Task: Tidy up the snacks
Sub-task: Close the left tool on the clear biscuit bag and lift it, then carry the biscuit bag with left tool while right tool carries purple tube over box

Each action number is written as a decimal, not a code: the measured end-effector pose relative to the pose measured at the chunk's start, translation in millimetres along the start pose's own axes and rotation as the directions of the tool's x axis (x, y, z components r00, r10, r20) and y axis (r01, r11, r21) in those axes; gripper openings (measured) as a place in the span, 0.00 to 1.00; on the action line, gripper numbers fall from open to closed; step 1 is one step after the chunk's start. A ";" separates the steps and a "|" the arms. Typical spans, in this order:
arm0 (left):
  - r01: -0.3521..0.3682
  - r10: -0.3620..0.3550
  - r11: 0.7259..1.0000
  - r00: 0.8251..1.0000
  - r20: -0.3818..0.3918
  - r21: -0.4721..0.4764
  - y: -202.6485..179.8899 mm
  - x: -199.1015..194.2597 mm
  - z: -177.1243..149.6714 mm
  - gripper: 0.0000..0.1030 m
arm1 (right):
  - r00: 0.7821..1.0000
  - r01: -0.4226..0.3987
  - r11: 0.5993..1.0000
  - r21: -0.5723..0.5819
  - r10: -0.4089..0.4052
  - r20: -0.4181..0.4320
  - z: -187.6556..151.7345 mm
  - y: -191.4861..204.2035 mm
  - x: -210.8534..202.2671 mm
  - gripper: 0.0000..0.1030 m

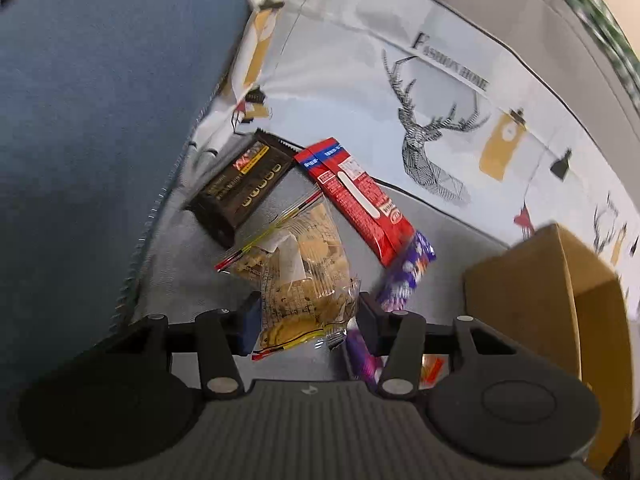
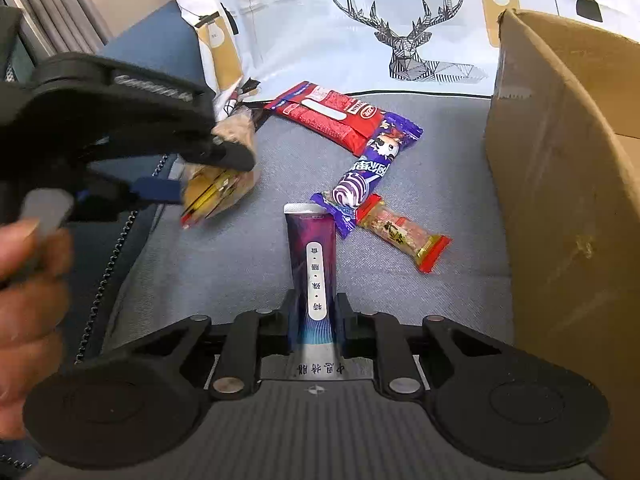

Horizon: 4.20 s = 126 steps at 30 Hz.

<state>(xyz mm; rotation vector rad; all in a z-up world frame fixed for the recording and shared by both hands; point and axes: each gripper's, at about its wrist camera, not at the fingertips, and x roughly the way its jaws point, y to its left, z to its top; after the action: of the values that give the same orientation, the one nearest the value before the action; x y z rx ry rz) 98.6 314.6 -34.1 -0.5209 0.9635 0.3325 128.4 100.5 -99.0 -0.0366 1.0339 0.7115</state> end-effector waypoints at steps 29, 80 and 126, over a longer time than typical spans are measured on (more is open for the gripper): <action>-0.105 0.115 0.993 0.971 -0.208 0.061 23.2 14.2 -64.2 0.68 | 0.991 -0.057 0.993 -0.104 0.044 -0.124 -25.2 -4.8 -3.4 0.29; -0.049 0.049 0.999 0.982 0.184 -0.008 -6.3 -41.9 -40.0 0.51 | 0.953 -0.170 0.984 -0.058 0.180 0.242 24.4 -19.2 -104.6 0.22; 0.141 -0.221 0.969 0.864 0.452 0.203 -135.5 -107.7 -76.2 0.51 | 0.858 -0.064 0.995 0.074 0.016 0.514 10.4 -160.2 -216.8 0.22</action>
<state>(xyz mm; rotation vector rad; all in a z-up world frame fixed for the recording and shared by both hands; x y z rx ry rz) 54.8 155.4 58.2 -0.3519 0.4545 0.1929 158.1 -133.7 31.5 0.2438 0.5494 0.6626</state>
